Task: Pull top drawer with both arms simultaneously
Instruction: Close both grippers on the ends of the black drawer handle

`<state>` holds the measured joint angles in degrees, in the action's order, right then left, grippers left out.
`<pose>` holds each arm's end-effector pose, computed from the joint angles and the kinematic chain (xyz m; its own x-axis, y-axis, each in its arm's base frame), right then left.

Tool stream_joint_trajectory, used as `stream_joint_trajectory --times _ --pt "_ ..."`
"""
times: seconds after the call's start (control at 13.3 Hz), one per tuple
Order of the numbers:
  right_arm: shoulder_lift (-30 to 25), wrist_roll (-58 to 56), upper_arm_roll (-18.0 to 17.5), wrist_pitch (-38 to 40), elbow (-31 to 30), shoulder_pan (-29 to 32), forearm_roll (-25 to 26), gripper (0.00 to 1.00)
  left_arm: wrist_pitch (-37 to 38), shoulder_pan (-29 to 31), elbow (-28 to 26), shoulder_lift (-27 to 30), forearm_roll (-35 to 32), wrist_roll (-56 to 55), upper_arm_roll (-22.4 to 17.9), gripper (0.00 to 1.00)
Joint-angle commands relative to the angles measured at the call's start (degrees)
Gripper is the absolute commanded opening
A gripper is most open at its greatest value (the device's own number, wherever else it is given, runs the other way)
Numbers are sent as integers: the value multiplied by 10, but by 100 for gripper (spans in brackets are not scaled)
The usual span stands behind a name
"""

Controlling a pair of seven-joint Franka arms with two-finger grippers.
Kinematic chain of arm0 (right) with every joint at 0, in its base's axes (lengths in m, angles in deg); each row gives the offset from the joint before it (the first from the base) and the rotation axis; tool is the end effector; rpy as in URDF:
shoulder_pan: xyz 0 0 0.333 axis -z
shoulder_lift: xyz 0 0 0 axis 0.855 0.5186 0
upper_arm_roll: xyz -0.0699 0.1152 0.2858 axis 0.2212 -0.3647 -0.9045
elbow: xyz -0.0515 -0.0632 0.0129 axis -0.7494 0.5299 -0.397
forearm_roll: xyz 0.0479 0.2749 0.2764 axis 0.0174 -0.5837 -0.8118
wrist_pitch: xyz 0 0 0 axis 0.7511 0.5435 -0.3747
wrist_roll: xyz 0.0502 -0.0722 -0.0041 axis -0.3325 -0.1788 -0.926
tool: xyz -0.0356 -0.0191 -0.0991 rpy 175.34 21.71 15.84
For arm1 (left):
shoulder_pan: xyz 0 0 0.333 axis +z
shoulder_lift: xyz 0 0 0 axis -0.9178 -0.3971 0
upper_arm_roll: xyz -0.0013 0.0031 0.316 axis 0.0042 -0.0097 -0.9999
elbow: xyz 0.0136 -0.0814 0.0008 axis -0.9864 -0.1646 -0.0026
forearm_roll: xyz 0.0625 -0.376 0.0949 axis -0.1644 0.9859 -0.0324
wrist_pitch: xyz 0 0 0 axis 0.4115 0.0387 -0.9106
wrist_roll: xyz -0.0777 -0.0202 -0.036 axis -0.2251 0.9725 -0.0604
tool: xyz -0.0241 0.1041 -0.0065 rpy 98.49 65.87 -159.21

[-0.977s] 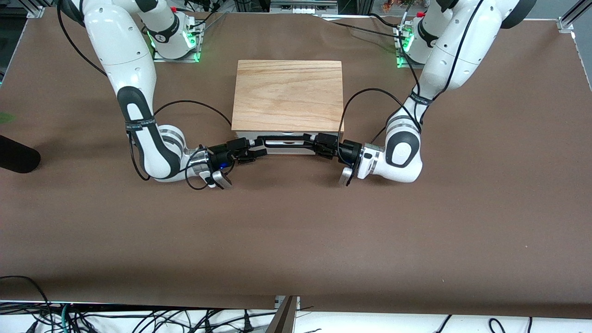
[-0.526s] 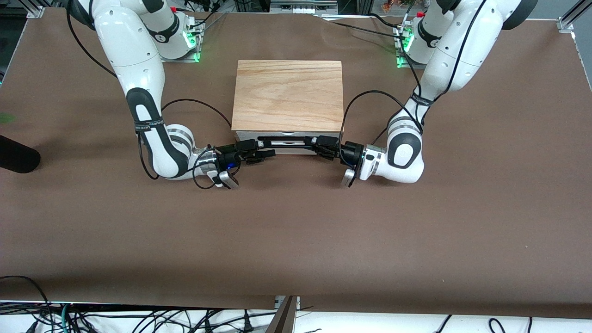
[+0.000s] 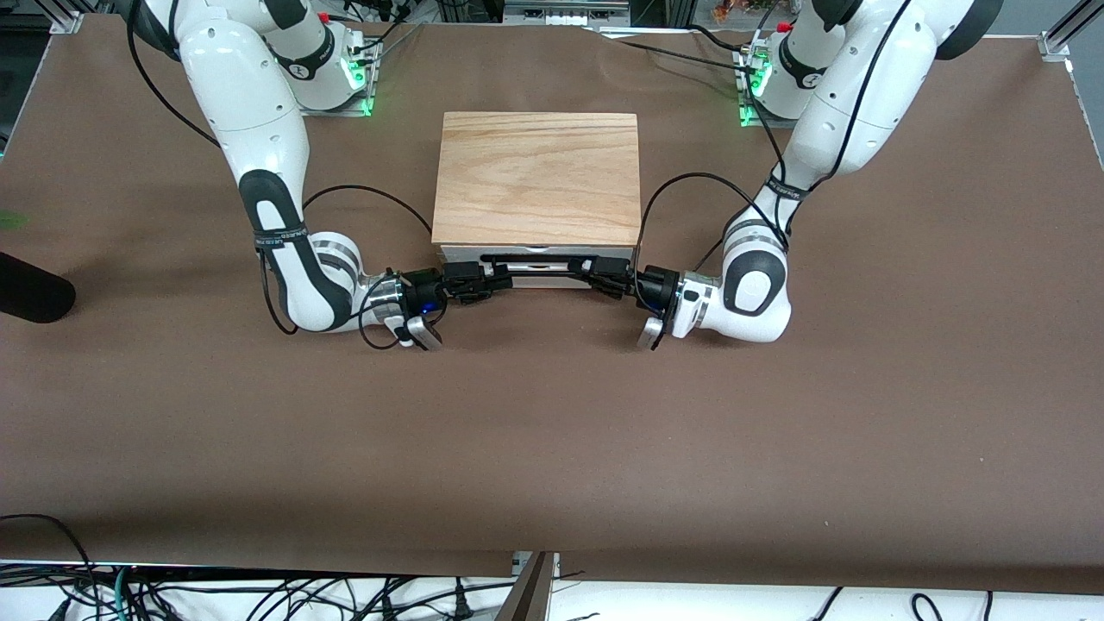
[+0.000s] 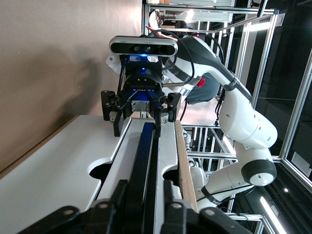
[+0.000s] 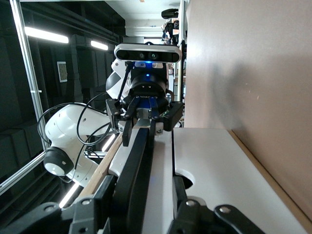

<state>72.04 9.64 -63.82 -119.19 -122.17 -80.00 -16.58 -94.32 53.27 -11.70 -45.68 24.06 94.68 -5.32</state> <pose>0.5424 0.2783 0.1245 0.9813 0.1916 0.0197 0.0080 0.0615 -0.9981 0.5532 -0.3145 0.1578 0.9657 -0.2557 -0.0458 0.0409 -0.0246 0.9989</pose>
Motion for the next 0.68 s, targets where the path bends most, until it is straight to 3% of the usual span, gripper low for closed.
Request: stream_joint_trajectory --times 0.0,0.08,0.45,0.6 --pt "-10 -27 1 16 -25 1 6 54 8 4 2 -5 16 16 4 5" --pt "-13 -27 2 18 -26 1 7 54 12 4 2 -5 16 16 4 0" --pt "-15 -27 3 17 -26 1 7 53 21 5 4 -5 17 12 4 0" --pt "-17 -27 3 17 -29 1 7 32 21 7 5 -4 16 13 4 0"
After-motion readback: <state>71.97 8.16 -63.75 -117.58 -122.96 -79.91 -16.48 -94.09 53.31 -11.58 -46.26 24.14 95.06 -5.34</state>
